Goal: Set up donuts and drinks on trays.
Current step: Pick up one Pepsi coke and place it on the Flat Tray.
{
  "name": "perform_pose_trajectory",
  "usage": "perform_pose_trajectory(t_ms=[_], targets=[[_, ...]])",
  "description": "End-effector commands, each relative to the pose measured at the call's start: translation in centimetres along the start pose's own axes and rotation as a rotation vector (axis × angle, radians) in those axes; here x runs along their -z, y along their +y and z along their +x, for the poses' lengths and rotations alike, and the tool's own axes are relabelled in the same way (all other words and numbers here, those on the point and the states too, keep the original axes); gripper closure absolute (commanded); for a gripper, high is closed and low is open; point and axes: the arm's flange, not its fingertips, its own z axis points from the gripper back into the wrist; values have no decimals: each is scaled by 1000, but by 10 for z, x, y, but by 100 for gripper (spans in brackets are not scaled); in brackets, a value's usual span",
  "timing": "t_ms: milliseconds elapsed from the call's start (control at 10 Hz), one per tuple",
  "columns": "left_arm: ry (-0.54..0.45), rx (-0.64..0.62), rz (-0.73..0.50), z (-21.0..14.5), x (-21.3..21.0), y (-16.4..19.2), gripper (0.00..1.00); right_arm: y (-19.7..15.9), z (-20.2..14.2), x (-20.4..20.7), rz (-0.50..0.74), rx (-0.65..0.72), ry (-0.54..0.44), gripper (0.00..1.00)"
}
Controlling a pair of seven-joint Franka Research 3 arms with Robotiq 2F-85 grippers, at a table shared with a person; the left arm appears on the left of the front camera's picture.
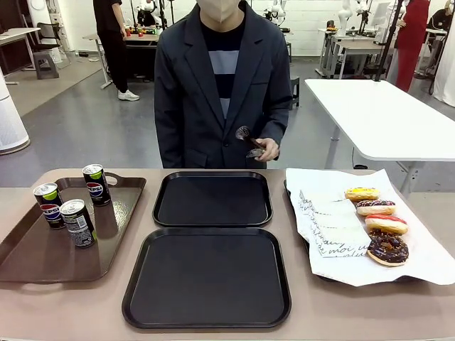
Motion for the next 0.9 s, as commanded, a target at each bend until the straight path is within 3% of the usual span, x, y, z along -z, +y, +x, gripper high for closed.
perform_pose_trajectory(t_ms=[0, 800], targets=[[-9, -6, -17, -1, -3, 2, 0, -1, -1, -4, 22, -9, -10, 0], [-9, -6, -17, -1, -3, 2, 0, -1, -1, -4, 22, -9, -10, 0]])
